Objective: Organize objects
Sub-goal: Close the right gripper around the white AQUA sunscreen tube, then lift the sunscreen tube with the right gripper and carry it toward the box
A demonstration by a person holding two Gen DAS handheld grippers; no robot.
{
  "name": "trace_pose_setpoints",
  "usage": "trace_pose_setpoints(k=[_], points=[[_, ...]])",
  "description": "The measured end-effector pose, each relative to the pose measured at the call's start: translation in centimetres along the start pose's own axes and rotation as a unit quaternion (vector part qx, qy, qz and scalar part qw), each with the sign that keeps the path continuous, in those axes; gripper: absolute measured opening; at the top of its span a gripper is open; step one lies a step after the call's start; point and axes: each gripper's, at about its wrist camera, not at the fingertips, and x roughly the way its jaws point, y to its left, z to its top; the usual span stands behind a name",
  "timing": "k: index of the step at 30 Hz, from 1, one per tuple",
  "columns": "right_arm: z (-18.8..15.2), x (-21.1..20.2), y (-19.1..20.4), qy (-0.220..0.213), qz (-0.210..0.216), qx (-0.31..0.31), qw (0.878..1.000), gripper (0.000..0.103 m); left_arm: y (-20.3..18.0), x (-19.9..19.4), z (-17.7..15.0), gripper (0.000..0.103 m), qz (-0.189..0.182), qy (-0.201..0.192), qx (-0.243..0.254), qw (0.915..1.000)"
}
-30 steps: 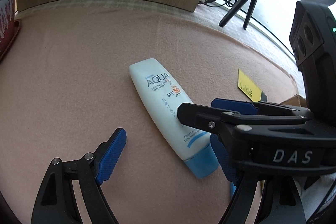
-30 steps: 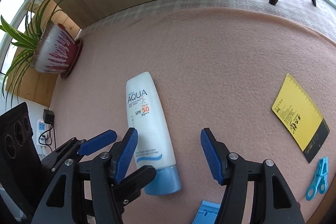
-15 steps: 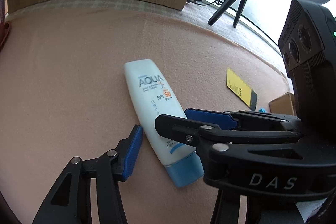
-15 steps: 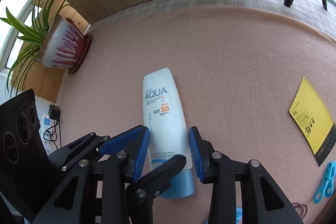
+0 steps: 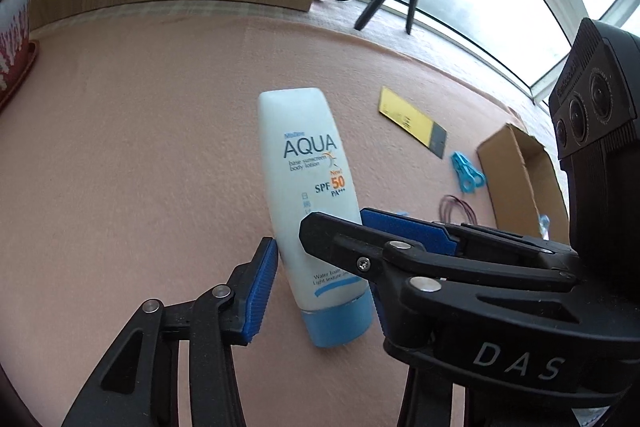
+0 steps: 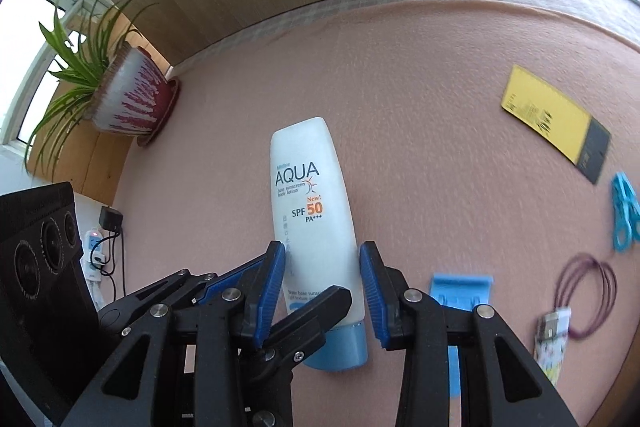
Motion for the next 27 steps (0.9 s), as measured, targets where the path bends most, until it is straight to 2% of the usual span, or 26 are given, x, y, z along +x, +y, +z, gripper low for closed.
trace_pose_setpoints(k=[6, 12, 27], points=[[-1.8, -3.9, -0.7, -0.035, 0.002, 0.017, 0.999, 0.036, -3.7, -1.9, -0.3, 0.047, -0.005, -0.020, 0.030, 0.9993], [-2.8, -8.3, -2.2, -0.074, -0.007, 0.038, 0.997, 0.036, -9.1, -2.9, -0.4, 0.047, -0.027, -0.033, 0.075, 0.9963], [-7.3, -19.8, -11.9, -0.156, -0.066, 0.122, 0.978, 0.036, -25.2, -0.7, -2.4, 0.047, -0.107, -0.018, 0.172, 0.9792]])
